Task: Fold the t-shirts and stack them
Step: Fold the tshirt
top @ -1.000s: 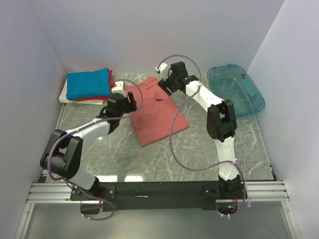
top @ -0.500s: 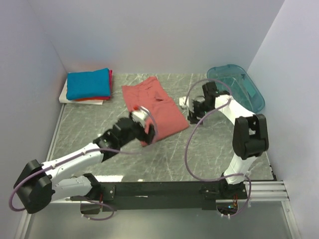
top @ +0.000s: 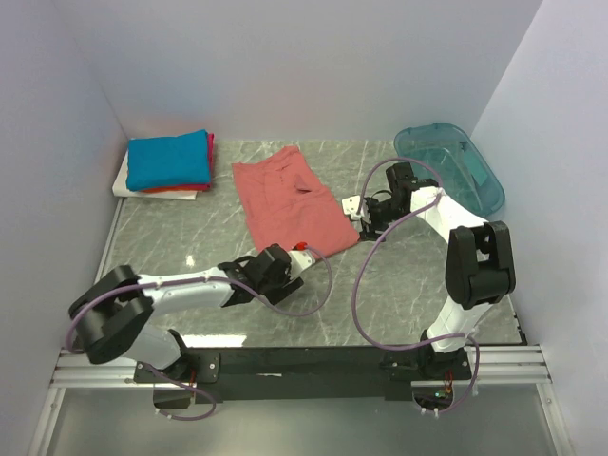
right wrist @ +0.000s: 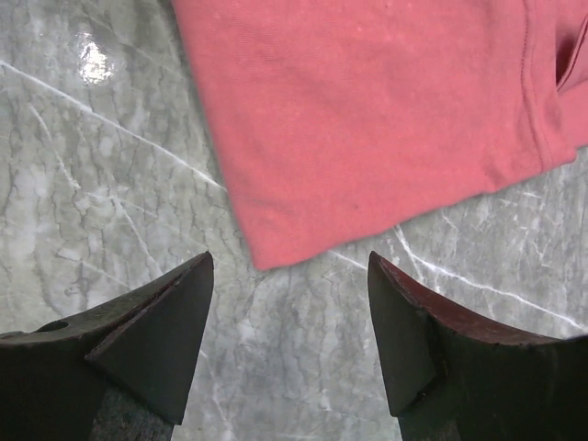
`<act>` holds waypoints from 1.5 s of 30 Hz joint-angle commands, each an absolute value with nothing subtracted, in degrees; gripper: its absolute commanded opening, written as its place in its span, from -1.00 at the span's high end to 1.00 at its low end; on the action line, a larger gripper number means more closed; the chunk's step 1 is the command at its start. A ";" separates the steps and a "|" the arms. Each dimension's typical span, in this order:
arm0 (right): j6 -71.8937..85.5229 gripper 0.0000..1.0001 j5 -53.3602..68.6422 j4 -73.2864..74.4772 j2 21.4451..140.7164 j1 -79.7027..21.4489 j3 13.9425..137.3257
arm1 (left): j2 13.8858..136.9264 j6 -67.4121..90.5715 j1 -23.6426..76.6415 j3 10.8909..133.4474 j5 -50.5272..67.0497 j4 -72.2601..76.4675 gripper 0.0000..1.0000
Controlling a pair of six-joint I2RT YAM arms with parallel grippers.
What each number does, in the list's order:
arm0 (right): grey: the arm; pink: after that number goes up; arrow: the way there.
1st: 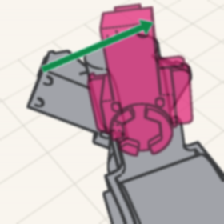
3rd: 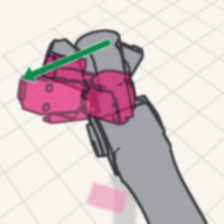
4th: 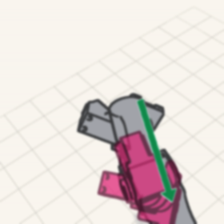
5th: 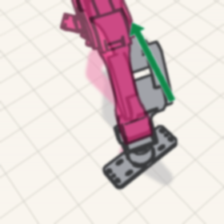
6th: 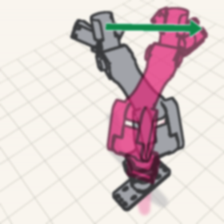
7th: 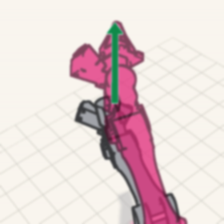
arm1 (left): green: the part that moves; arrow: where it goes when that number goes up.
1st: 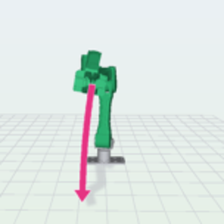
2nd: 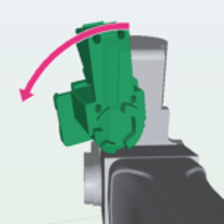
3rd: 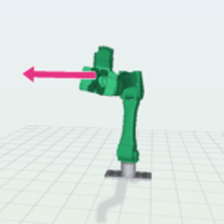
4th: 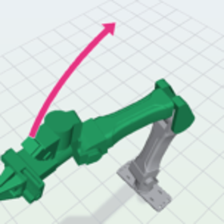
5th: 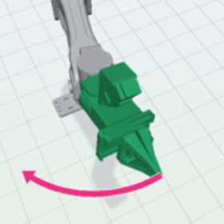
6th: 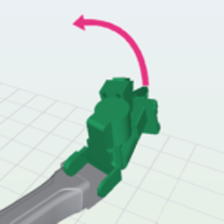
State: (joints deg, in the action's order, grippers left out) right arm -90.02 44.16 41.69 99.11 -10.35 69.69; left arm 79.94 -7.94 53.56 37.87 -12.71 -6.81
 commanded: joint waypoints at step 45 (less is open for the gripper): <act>-90.26 0.91 26.63 27.59 101.34 -22.94 60.47 | 82.88 -10.37 54.14 33.40 -19.25 4.04 0.95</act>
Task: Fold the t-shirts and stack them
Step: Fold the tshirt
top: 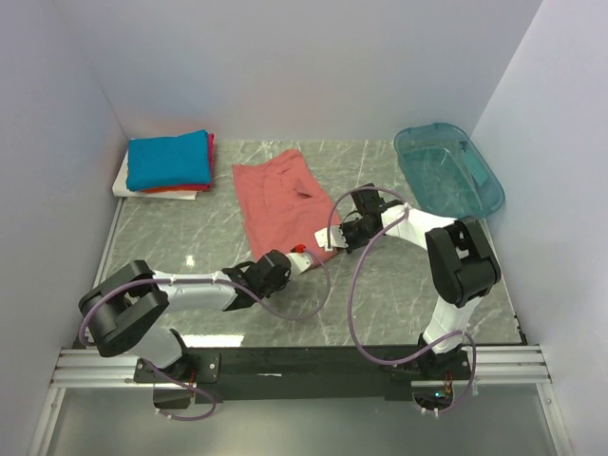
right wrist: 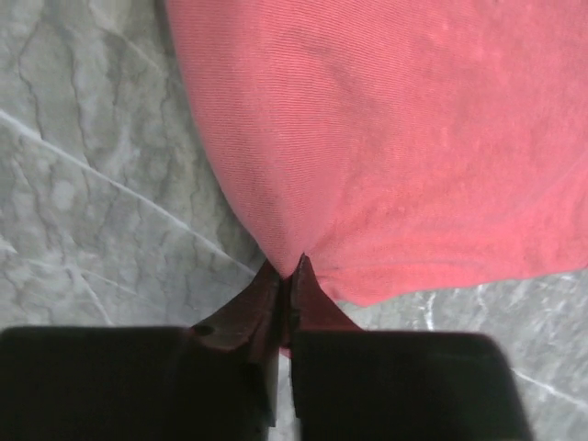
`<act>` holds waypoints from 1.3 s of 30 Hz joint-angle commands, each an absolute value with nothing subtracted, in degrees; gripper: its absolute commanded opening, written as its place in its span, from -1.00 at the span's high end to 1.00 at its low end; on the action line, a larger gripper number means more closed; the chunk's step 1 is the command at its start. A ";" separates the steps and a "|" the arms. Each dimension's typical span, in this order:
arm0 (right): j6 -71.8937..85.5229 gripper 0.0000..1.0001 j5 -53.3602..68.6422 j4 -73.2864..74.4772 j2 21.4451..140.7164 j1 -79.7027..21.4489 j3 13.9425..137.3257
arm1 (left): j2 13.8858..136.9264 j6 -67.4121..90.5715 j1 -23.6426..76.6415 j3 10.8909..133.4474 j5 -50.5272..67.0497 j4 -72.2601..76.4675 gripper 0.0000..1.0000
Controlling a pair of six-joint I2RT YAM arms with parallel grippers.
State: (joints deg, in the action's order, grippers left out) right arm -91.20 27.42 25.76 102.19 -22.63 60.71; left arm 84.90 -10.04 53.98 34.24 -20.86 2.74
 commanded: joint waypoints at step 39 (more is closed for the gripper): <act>-56.88 1.00 32.88 40.52 103.08 -18.19 92.33 | 77.32 -23.90 30.69 43.23 8.09 14.49 0.99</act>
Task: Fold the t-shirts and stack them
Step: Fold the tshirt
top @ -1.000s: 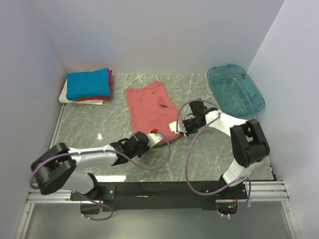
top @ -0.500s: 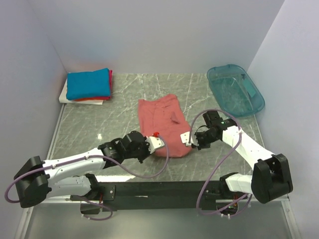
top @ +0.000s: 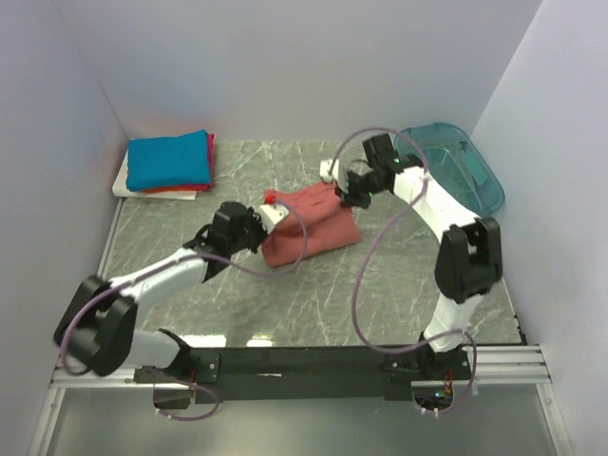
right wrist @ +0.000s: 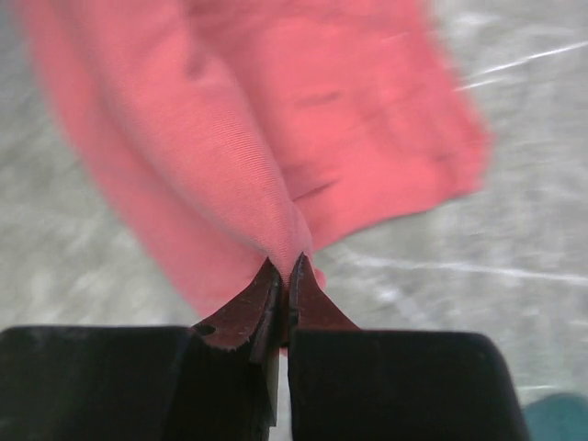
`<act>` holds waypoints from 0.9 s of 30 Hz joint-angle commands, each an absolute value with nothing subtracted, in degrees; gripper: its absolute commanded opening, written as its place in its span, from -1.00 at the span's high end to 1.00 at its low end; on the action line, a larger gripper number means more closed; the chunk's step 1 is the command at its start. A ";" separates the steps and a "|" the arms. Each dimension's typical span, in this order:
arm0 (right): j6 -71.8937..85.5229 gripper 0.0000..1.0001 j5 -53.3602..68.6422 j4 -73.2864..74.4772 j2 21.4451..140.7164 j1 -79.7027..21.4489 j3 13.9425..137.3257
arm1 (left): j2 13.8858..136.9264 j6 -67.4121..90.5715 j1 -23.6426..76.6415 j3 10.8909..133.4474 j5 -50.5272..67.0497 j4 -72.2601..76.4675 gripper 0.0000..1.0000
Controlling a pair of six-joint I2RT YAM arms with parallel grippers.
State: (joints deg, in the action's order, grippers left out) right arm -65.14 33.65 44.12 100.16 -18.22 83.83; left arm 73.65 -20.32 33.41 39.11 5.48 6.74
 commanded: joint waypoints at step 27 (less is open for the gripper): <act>-25.34 -0.60 7.24 9.43 118.22 -20.48 99.86 | 104.23 -7.45 22.68 69.07 -11.81 14.24 -0.99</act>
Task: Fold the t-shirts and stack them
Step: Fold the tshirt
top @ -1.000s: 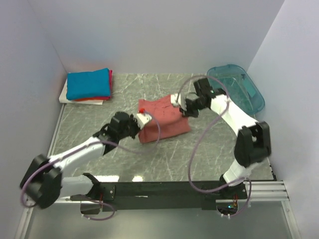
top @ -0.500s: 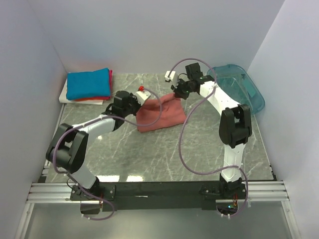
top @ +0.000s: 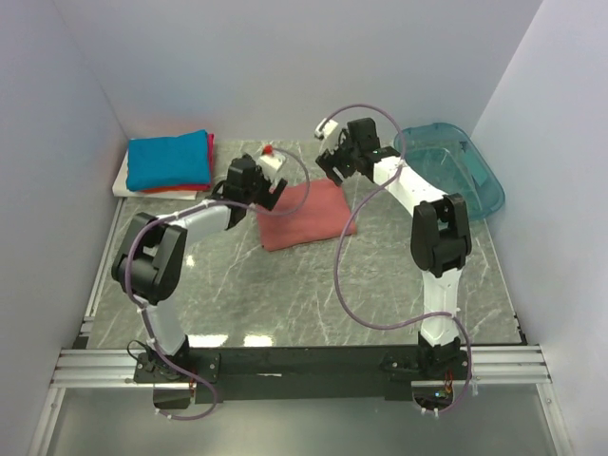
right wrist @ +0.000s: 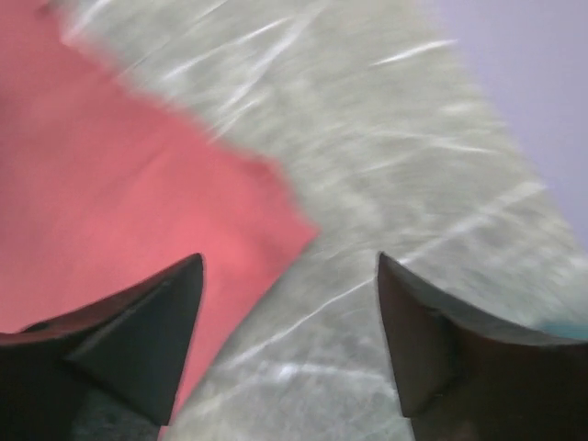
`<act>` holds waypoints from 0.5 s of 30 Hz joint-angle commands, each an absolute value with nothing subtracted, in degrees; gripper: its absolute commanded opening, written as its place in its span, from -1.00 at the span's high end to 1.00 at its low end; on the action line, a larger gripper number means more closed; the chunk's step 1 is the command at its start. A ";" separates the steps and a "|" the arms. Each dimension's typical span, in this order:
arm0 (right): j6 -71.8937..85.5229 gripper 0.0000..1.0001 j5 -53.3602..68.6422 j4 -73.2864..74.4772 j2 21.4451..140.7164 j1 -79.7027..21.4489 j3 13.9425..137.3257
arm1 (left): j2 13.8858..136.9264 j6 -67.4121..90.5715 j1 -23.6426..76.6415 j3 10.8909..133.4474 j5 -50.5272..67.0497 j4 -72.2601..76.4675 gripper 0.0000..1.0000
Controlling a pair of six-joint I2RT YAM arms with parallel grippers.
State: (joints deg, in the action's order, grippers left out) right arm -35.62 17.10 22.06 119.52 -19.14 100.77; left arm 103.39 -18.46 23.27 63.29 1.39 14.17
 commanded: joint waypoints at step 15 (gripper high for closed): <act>-17.49 -0.35 46.39 33.31 104.00 -10.99 88.46 | 85.89 34.33 18.28 58.42 4.64 -8.64 -0.99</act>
State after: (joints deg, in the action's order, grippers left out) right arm -18.46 33.47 25.54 110.52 -12.16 95.20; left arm 89.34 19.73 18.37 68.51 -4.54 -5.52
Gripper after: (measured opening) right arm 0.674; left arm 0.994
